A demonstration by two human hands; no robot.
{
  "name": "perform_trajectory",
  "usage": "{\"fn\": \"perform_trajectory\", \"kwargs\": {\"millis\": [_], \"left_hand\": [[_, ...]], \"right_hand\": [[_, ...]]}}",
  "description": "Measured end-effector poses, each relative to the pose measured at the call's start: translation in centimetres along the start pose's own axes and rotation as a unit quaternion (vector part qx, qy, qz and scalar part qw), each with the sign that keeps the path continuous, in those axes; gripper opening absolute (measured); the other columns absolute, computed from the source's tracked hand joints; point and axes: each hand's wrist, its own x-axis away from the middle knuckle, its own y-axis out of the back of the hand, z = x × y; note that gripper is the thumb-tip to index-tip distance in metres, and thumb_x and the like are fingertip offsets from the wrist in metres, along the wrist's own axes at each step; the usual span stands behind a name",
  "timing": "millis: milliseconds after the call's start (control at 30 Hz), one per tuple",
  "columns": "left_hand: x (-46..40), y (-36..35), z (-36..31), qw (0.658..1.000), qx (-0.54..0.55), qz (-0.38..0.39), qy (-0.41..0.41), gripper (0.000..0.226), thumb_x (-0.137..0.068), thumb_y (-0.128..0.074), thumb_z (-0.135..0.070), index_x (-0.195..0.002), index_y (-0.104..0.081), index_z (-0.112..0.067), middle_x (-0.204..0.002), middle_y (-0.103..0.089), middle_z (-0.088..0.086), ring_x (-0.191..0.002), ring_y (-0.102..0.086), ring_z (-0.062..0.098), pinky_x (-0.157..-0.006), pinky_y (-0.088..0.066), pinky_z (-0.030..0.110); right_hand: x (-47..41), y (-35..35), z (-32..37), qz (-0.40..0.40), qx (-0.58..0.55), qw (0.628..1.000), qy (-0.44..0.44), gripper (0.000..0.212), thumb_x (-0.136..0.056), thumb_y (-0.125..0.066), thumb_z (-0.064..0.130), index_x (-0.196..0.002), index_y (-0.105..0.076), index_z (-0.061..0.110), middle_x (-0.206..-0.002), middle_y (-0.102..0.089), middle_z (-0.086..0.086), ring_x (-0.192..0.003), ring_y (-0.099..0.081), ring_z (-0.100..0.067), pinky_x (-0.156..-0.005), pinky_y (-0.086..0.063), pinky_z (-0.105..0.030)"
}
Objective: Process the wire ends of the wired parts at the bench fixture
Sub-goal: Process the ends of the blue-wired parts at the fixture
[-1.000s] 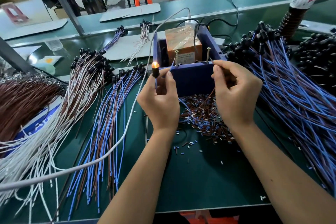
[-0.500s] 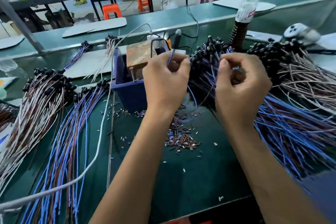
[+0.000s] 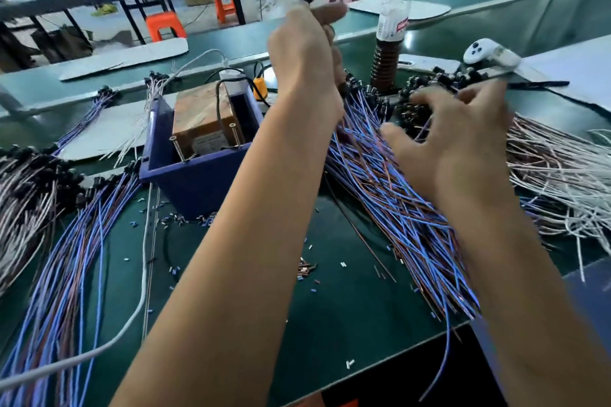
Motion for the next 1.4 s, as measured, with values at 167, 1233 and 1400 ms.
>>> {"fn": "perform_trajectory", "kwargs": {"millis": [167, 1233, 1400], "left_hand": [[-0.2, -2.0, 0.3, 0.997, 0.045, -0.053, -0.034, 0.033, -0.107, -0.037, -0.011, -0.092, -0.066, -0.004, -0.050, -0.043, -0.004, -0.033, -0.033, 0.007, -0.038, -0.026, 0.021], [-2.4, 4.0, 8.8, 0.814, -0.491, -0.070, -0.304, 0.038, -0.096, -0.070, -0.045, -0.080, -0.054, -0.014, -0.063, -0.051, -0.009, -0.056, -0.045, 0.006, -0.053, -0.032, 0.022], [2.3, 10.2, 7.3, 0.901, -0.399, 0.159, -0.067, 0.034, -0.105, -0.057, -0.026, -0.076, -0.058, -0.009, -0.057, -0.052, -0.003, -0.047, -0.045, 0.009, -0.045, -0.037, 0.026]], "right_hand": [[0.0, 1.0, 0.3, -0.051, -0.093, 0.982, 0.153, 0.035, -0.105, -0.050, 0.046, -0.121, -0.073, 0.025, -0.126, -0.066, -0.005, -0.116, -0.060, -0.019, -0.107, -0.042, -0.046], [1.8, -0.7, -3.4, 0.049, -0.052, 0.995, 0.063, 0.013, -0.086, -0.081, 0.028, -0.077, -0.072, 0.026, -0.065, -0.064, 0.011, -0.059, -0.060, -0.009, -0.059, -0.046, -0.026], [4.2, -2.8, 3.1, 0.062, -0.139, 0.980, 0.129, 0.007, -0.084, -0.077, 0.023, -0.080, -0.073, 0.025, -0.064, -0.066, 0.010, -0.066, -0.066, -0.020, -0.066, -0.057, -0.036]]}}
